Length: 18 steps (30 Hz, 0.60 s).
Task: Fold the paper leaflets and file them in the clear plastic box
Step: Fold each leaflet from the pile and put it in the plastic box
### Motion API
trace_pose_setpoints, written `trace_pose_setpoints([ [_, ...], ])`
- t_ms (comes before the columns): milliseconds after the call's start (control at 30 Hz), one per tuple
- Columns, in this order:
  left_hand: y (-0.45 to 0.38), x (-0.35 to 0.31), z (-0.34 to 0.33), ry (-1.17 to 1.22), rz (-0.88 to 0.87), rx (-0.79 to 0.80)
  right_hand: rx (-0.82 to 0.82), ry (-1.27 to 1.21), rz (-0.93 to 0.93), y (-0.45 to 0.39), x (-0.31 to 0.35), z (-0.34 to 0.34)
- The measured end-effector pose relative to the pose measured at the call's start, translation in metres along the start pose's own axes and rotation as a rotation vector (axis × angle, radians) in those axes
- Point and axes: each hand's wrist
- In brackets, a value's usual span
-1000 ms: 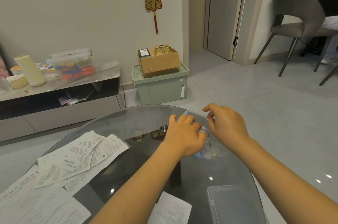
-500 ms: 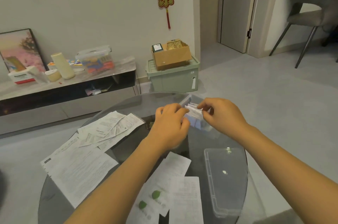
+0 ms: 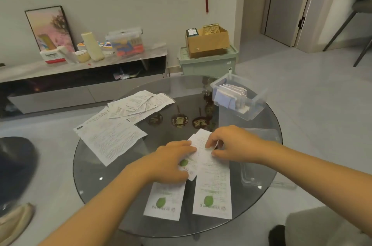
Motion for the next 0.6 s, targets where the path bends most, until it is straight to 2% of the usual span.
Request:
trace_pose_setpoints([
  [133,0.005,0.012,-0.004,-0.008,-0.019,0.027,0.069,0.088,0.056,0.002,0.004,-0.004],
  [300,0.008,0.012,-0.008,-0.031,-0.025,-0.100,0.183,0.260,0.135,0.002,0.009,-0.013],
  [367,0.008,0.010,-0.008,-0.084,-0.046,-0.164,0.208,0.272,0.114,0.000,0.011,-0.016],
  [600,0.007,0.008,-0.006,-0.281,-0.105,-0.276,0.051,0.284,0.005,-0.014,0.007,-0.011],
])
Point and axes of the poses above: each hand's wrist, its own y-axis away from the middle knuckle, its own z-axis out of the back of the hand, x = y × z, and after that the axes turned 13 degrees about y, right-handed
